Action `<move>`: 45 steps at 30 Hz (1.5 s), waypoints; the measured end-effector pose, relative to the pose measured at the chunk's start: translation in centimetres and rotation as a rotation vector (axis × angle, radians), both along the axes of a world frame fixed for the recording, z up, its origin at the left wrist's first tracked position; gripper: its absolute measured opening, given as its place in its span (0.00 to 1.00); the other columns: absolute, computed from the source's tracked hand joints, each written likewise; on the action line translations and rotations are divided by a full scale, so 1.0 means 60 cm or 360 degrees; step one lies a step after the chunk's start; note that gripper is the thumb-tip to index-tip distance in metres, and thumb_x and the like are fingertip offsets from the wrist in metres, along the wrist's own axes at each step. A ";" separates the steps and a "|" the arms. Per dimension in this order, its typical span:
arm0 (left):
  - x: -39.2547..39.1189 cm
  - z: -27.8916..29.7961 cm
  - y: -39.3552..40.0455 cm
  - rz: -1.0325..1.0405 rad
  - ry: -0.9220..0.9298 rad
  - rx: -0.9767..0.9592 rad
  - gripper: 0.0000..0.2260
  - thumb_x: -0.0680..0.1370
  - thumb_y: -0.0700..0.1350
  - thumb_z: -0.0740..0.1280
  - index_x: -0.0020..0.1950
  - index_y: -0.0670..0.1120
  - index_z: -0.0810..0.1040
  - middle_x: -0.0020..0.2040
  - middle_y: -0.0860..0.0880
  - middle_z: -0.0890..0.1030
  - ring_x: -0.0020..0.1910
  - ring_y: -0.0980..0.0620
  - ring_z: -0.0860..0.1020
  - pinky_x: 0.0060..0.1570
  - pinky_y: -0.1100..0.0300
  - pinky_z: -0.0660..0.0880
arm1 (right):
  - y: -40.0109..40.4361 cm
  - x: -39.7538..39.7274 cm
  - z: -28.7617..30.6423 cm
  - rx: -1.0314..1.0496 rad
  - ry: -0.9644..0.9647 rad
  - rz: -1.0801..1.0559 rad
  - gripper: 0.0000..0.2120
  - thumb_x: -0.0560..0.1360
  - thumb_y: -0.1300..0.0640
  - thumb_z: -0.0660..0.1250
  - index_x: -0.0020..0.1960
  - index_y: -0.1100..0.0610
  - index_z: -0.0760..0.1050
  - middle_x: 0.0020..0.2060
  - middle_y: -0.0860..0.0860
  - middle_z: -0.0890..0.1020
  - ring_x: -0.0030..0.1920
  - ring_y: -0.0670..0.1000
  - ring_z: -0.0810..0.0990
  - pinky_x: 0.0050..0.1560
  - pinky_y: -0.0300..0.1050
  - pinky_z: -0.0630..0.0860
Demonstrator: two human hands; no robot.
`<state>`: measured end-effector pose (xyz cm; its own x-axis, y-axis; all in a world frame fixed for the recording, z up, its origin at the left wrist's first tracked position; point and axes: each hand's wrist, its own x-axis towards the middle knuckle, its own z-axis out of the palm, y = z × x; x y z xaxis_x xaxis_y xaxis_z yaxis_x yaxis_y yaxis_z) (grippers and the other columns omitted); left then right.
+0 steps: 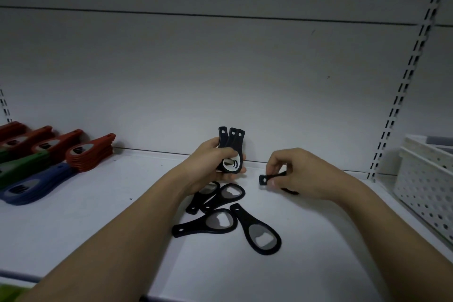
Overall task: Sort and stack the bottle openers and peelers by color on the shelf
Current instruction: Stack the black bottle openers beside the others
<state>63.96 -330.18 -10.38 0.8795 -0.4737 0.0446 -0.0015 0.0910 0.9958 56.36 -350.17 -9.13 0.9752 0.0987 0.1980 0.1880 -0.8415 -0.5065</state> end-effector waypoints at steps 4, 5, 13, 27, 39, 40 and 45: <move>-0.010 0.005 -0.001 -0.0195 0.0019 -0.0015 0.08 0.80 0.37 0.64 0.59 0.42 0.75 0.46 0.43 0.83 0.45 0.43 0.84 0.38 0.56 0.81 | -0.007 -0.001 0.015 0.0319 -0.0281 -0.0098 0.07 0.76 0.59 0.71 0.47 0.48 0.79 0.39 0.46 0.82 0.28 0.46 0.74 0.34 0.41 0.72; -0.012 0.006 -0.002 -0.0235 0.0013 -0.0009 0.10 0.80 0.37 0.64 0.61 0.40 0.74 0.47 0.43 0.83 0.46 0.43 0.84 0.40 0.55 0.81 | -0.006 -0.003 0.018 0.0442 -0.0342 -0.0096 0.07 0.76 0.61 0.70 0.49 0.49 0.80 0.37 0.47 0.82 0.27 0.48 0.75 0.33 0.40 0.72; -0.019 0.008 -0.007 -0.0465 -0.0022 0.0020 0.15 0.80 0.42 0.66 0.67 0.44 0.74 0.57 0.44 0.82 0.50 0.44 0.82 0.41 0.56 0.80 | 0.016 -0.007 0.023 0.1334 -0.0298 -0.0090 0.04 0.77 0.64 0.68 0.52 0.61 0.77 0.33 0.55 0.83 0.31 0.52 0.81 0.31 0.39 0.76; 0.006 0.003 0.003 -0.0073 0.0007 -0.0212 0.17 0.77 0.28 0.62 0.64 0.40 0.72 0.49 0.42 0.82 0.41 0.45 0.85 0.37 0.56 0.81 | 0.042 -0.014 0.005 0.0651 0.0141 0.0115 0.04 0.75 0.58 0.72 0.49 0.56 0.81 0.36 0.47 0.81 0.32 0.48 0.77 0.33 0.42 0.73; 0.012 0.001 0.011 0.0101 0.0169 -0.0192 0.14 0.77 0.30 0.65 0.62 0.39 0.78 0.49 0.43 0.78 0.46 0.46 0.80 0.34 0.61 0.78 | 0.064 -0.024 0.002 -0.0090 0.0473 0.0413 0.16 0.68 0.48 0.78 0.52 0.44 0.78 0.38 0.30 0.78 0.34 0.38 0.73 0.36 0.29 0.69; 0.013 0.000 0.011 0.0109 0.0174 -0.0182 0.14 0.77 0.31 0.66 0.61 0.40 0.78 0.49 0.42 0.77 0.45 0.46 0.80 0.34 0.61 0.78 | 0.061 -0.024 0.003 0.0045 0.0488 0.0408 0.16 0.68 0.52 0.79 0.52 0.48 0.77 0.35 0.33 0.79 0.31 0.39 0.73 0.34 0.31 0.69; 0.011 -0.003 0.010 0.0065 0.0058 0.0009 0.08 0.79 0.40 0.69 0.57 0.43 0.74 0.47 0.43 0.79 0.37 0.51 0.83 0.28 0.63 0.74 | 0.041 -0.021 0.016 0.0782 0.0216 0.0246 0.07 0.75 0.63 0.71 0.51 0.61 0.74 0.30 0.54 0.79 0.29 0.50 0.74 0.31 0.39 0.72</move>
<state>64.64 -329.57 -10.56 0.8993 -0.4373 0.0097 0.0310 0.0858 0.9958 55.08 -347.71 -8.18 0.9768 0.1704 0.1299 0.1961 -0.4668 -0.8623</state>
